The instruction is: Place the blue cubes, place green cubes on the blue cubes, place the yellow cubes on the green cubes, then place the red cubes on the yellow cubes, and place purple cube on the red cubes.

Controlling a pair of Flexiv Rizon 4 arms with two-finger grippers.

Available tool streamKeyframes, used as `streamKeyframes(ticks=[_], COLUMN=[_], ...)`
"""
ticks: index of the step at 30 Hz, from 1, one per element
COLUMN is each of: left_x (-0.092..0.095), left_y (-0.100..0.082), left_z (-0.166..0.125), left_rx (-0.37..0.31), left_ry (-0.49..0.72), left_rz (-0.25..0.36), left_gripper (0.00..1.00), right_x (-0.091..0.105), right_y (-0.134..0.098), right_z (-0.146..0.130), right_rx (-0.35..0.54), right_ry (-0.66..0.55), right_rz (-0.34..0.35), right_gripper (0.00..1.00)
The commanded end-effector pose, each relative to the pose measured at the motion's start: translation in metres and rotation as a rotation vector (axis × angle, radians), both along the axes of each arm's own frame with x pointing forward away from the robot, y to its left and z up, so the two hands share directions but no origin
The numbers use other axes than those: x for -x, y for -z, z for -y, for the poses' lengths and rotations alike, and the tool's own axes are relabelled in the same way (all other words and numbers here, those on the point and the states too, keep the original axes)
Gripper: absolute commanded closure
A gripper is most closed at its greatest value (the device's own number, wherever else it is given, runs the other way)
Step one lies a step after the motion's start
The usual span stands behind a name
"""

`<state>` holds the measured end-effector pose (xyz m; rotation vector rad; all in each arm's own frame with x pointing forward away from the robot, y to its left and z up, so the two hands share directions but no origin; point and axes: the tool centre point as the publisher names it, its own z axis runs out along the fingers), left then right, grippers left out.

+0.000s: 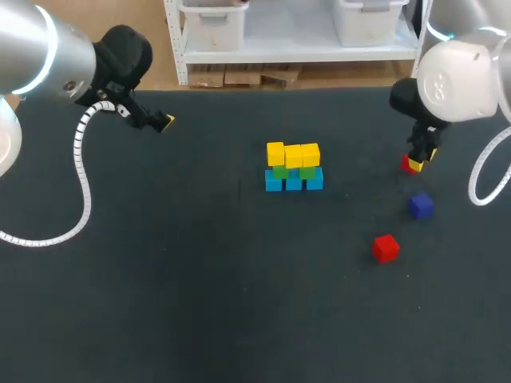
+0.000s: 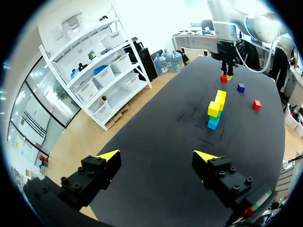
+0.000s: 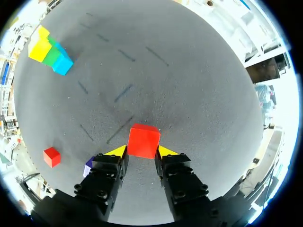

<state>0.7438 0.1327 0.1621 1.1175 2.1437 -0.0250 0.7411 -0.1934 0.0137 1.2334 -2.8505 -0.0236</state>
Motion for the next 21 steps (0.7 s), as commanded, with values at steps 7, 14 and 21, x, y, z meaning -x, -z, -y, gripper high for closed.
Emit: streamKeyframes(ticks=[7, 14, 21], left_x=[-0.001, -0.001, -0.001], left_y=[0.0, 0.0, 0.0], left_z=[-0.002, -0.002, -0.002], left_rx=[0.004, 0.004, 0.004], left_ry=[0.008, 0.008, 0.008], left_rz=[-0.001, -0.001, -0.001], left_gripper=[0.0, 0.0, 0.0], right_x=[-0.008, -0.019, -0.027], right_y=[-0.059, -0.094, -0.123], right_z=[-0.019, -0.044, -0.076], right_rx=[-0.026, -0.075, -0.077], right_ry=[-0.163, -0.356, -0.534], right_rz=[0.111, 0.165, 0.165], right_gripper=[1.0, 1.0, 1.0])
